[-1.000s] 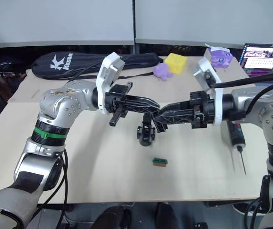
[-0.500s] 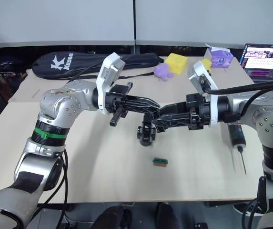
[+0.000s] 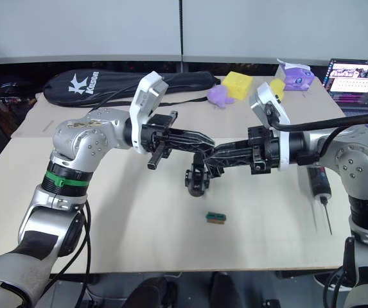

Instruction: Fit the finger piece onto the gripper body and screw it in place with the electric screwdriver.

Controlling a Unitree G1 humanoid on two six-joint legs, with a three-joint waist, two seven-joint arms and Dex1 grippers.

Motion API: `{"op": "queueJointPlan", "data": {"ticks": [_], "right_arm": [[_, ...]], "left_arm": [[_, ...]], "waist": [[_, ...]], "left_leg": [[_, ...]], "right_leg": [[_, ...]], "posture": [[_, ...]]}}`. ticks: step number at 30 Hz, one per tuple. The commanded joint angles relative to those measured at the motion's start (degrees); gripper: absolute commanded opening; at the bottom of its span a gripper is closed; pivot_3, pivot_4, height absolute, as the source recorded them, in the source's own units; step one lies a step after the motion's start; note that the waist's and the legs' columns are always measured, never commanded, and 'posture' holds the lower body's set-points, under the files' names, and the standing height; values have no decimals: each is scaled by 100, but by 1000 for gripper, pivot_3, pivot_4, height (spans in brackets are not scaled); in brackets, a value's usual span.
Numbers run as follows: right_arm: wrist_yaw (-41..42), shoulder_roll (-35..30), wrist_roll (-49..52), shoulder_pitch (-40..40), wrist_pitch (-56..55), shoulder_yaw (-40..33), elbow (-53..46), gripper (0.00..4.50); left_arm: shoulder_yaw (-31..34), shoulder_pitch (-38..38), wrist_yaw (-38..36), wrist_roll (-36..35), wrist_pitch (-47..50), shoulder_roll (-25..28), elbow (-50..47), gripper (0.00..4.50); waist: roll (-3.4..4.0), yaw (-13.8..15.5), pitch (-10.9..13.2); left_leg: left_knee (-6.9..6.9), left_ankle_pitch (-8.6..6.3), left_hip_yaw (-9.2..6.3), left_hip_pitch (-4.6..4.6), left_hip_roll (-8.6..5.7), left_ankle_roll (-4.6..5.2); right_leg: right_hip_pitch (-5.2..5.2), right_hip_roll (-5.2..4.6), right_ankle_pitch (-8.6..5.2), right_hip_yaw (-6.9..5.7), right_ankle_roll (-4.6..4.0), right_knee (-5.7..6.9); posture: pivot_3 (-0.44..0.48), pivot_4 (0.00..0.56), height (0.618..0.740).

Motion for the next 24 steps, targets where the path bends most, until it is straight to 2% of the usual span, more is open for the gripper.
{"op": "queueJointPlan", "data": {"ticks": [1, 4, 6, 11, 16, 19, 24], "right_arm": [[150, -52, -237, 136, -568, -81, -277, 307], [68, 125, -667, 403, -1194, 83, -526, 307], [-1, 245, -750, 559, -1346, 82, -590, 307], [121, 200, -1143, 1108, -1868, 150, -667, 307], [167, 231, -1557, 1539, -2397, 247, -673, 307], [174, 326, -1547, 1661, -2520, 210, -715, 307], [135, 443, -1637, 1762, -2700, 233, -786, 307]], "left_arm": [[274, -59, -383, -120, 74, 356, 90, 2100], [-123, 406, -1265, 712, -1177, 1079, 375, 3540], [-276, 614, -1389, 1285, -2118, 1205, 916, 4483], [-621, 719, -1369, 2465, -4355, 869, 2469, 4500], [-684, 442, -739, 3195, -5636, 73, 4020, 4500], [-659, 318, -545, 3427, -6160, -412, 4704, 4500], [-541, 186, -256, 3593, -6358, -954, 5316, 4500]], "waist": [[0, -8, 0], [2, -69, -1], [2, -79, -1], [-1, 52, 0], [-1, 108, 0], [-4, 94, 2], [-5, 76, 2]], "left_leg": [[0, 0, 0, 0, 0, 0], [-2, 4, 2, 4, 0, -7], [-9, 8, 10, 23, 0, -14], [10, 5, 2, 3, -2, -8], [52, -14, 1, -31, -15, 24], [57, -19, 6, -35, -32, 34], [58, -22, 6, -34, -35, 40]], "right_leg": [[-1, 0, 0, 0, 0, 0], [-2, 4, 0, 1, 0, 5], [3, 3, 0, 4, 0, 4], [1, 0, -1, -8, -2, -2], [-3, -5, 7, -11, 12, 2], [-2, -14, 15, -11, 25, -6], [-1, -21, 16, -14, 28, -5]], "posture": [[0, 150, 723], [0, 150, 723], [0, 150, 723], [0, 150, 723], [0, 150, 723], [0, 150, 723], [0, 150, 723]]}}
